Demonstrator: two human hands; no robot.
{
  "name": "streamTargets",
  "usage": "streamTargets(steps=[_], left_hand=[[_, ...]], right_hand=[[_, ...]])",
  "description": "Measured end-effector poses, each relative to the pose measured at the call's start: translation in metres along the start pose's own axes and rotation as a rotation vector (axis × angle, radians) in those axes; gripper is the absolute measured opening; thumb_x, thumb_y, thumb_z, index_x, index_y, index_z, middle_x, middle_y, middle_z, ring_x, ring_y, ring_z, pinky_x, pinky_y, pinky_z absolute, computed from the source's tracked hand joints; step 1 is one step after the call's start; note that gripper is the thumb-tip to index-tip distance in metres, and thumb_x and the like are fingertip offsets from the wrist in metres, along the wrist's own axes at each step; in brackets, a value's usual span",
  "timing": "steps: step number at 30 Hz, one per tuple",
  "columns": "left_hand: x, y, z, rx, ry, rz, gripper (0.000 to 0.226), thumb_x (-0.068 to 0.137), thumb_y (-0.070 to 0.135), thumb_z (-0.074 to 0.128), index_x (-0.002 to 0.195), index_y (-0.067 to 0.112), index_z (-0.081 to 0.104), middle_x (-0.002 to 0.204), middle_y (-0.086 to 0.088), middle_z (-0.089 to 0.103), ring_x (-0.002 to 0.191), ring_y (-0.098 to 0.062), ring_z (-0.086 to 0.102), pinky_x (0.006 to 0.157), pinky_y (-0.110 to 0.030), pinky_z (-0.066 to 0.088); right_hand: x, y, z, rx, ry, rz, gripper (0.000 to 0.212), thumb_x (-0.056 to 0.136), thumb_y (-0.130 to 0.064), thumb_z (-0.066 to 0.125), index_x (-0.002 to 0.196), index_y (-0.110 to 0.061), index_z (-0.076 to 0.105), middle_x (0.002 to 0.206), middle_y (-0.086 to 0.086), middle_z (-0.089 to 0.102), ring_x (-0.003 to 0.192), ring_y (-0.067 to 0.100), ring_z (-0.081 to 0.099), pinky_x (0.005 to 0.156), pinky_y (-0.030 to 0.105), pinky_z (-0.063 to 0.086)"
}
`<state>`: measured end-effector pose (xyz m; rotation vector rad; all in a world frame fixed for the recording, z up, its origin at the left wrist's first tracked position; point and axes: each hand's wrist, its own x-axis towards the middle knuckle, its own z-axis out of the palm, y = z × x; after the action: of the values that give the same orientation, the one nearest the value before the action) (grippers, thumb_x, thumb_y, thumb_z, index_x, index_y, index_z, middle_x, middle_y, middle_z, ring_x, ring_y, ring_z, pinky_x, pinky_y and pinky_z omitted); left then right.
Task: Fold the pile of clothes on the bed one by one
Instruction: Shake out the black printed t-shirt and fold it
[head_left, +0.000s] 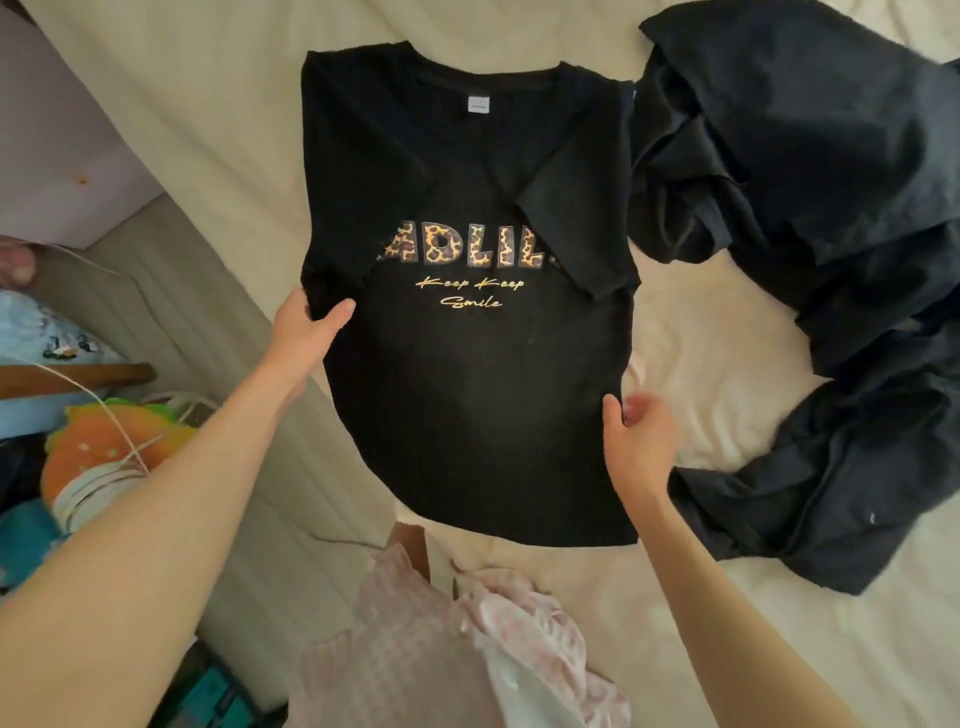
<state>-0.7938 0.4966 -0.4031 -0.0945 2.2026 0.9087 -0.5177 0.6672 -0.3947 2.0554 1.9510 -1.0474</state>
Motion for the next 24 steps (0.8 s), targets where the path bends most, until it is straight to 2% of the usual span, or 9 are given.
streamTargets(steps=[2, 3, 6, 9, 12, 14, 18, 21, 24], left_hand=[[-0.013, -0.015, 0.003, -0.073, -0.059, -0.045, 0.041, 0.091, 0.026, 0.061, 0.128, 0.013, 0.053, 0.12, 0.003, 0.057, 0.11, -0.013, 0.052, 0.089, -0.024, 0.04], [-0.022, -0.024, 0.003, -0.071, -0.093, -0.075, 0.041, 0.09, 0.025, 0.062, 0.129, 0.013, 0.053, 0.116, 0.005, 0.057, 0.11, -0.015, 0.052, 0.087, -0.023, 0.039], [-0.054, -0.058, 0.005, 0.034, -0.176, -0.24, 0.052, 0.09, 0.022, 0.063, 0.135, 0.004, 0.046, 0.114, 0.002, 0.051, 0.117, -0.022, 0.049, 0.086, -0.025, 0.033], [-0.085, -0.094, 0.001, 0.043, -0.249, -0.365, 0.046, 0.089, 0.017, 0.064, 0.13, 0.0, 0.051, 0.123, -0.007, 0.058, 0.101, -0.017, 0.051, 0.084, -0.028, 0.037], [-0.115, -0.114, -0.008, 0.019, -0.26, -0.426, 0.039, 0.09, 0.018, 0.062, 0.125, 0.001, 0.056, 0.123, -0.012, 0.061, 0.097, -0.018, 0.054, 0.083, -0.029, 0.039], [-0.133, -0.119, -0.019, -0.113, -0.234, -0.478, 0.038, 0.093, 0.022, 0.059, 0.127, 0.007, 0.053, 0.114, -0.006, 0.064, 0.092, -0.017, 0.058, 0.082, -0.03, 0.043], [-0.15, -0.122, -0.042, -0.417, -0.233, -0.541, 0.026, 0.093, 0.021, 0.057, 0.117, 0.01, 0.056, 0.115, -0.007, 0.064, 0.096, -0.021, 0.065, 0.083, -0.035, 0.05], [-0.155, -0.114, -0.054, -0.574, -0.217, -0.566, 0.015, 0.092, 0.017, 0.057, 0.107, 0.014, 0.061, 0.109, -0.011, 0.067, 0.092, -0.026, 0.068, 0.072, -0.035, 0.057], [-0.155, -0.094, -0.064, -0.746, -0.173, -0.552, 0.016, 0.094, 0.016, 0.053, 0.107, 0.014, 0.061, 0.099, -0.008, 0.071, 0.086, -0.022, 0.07, 0.065, -0.031, 0.059]], right_hand=[[-0.004, 0.014, -0.004, -0.018, -0.089, 0.031, 0.025, 0.095, -0.038, 0.052, 0.088, -0.014, 0.048, 0.08, -0.001, 0.049, 0.067, 0.012, 0.044, 0.057, 0.024, 0.033], [-0.007, 0.019, -0.008, -0.015, -0.131, 0.053, 0.027, 0.094, -0.04, 0.053, 0.089, -0.014, 0.05, 0.076, -0.002, 0.05, 0.066, 0.011, 0.046, 0.056, 0.024, 0.033], [-0.017, 0.033, -0.016, 0.002, -0.254, 0.135, 0.027, 0.091, -0.038, 0.058, 0.093, -0.011, 0.056, 0.084, 0.002, 0.059, 0.076, 0.017, 0.054, 0.064, 0.032, 0.042], [-0.031, 0.044, -0.02, 0.085, -0.35, 0.228, 0.017, 0.092, -0.027, 0.061, 0.095, -0.011, 0.057, 0.088, 0.003, 0.062, 0.076, 0.012, 0.056, 0.063, 0.028, 0.044], [-0.044, 0.05, -0.024, 0.235, -0.419, 0.359, 0.018, 0.091, -0.017, 0.063, 0.107, -0.011, 0.06, 0.092, 0.002, 0.065, 0.083, 0.017, 0.061, 0.079, 0.033, 0.049], [-0.051, 0.054, -0.03, 0.342, -0.421, 0.438, 0.02, 0.091, -0.013, 0.063, 0.11, -0.007, 0.061, 0.098, 0.005, 0.066, 0.086, 0.019, 0.063, 0.081, 0.034, 0.052], [-0.064, 0.062, -0.047, 0.497, -0.459, 0.551, 0.011, 0.09, -0.012, 0.063, 0.099, -0.006, 0.061, 0.107, 0.008, 0.066, 0.09, 0.02, 0.065, 0.066, 0.027, 0.05], [-0.07, 0.06, -0.059, 0.676, -0.467, 0.664, 0.015, 0.087, -0.01, 0.066, 0.1, -0.008, 0.057, 0.106, 0.007, 0.065, 0.092, 0.022, 0.066, 0.068, 0.029, 0.05], [-0.069, 0.048, -0.076, 0.907, -0.525, 0.722, 0.02, 0.087, -0.011, 0.064, 0.106, -0.009, 0.059, 0.099, 0.003, 0.073, 0.086, 0.017, 0.07, 0.069, 0.029, 0.054]])
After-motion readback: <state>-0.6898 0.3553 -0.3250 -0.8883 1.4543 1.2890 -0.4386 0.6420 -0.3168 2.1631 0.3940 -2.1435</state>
